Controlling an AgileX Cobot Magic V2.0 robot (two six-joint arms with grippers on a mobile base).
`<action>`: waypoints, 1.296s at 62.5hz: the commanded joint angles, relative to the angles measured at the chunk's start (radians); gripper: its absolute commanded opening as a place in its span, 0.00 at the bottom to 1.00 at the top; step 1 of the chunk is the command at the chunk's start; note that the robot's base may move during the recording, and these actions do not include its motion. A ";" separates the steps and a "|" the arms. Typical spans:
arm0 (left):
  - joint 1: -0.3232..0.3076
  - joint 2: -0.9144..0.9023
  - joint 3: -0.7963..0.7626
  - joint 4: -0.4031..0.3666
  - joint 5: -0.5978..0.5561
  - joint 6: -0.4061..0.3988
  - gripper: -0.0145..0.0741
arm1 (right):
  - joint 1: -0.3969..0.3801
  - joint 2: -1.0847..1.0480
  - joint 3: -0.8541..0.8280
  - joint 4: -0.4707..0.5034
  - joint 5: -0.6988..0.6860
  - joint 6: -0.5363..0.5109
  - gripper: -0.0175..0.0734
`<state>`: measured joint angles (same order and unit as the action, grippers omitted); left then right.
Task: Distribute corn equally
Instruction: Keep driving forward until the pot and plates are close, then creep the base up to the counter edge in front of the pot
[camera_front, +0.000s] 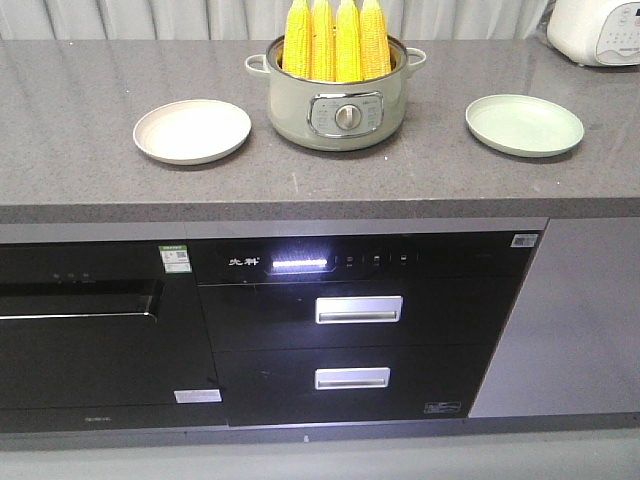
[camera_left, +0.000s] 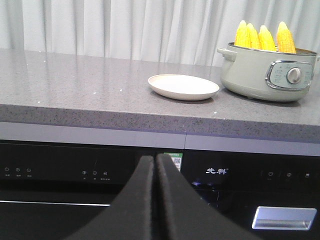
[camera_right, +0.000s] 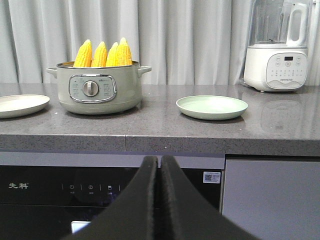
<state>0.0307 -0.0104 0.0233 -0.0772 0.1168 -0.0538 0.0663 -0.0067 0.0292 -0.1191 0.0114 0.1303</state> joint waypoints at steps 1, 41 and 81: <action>0.002 -0.016 0.013 -0.008 -0.068 0.001 0.16 | -0.006 0.011 0.010 -0.003 -0.079 0.000 0.19; 0.002 -0.016 0.013 -0.008 -0.068 0.001 0.16 | -0.006 0.011 0.010 -0.003 -0.079 0.000 0.19; 0.002 -0.016 0.013 -0.008 -0.068 0.001 0.16 | -0.006 0.011 0.010 -0.003 -0.079 0.000 0.19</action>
<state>0.0307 -0.0104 0.0233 -0.0772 0.1168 -0.0538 0.0663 -0.0067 0.0292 -0.1191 0.0114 0.1303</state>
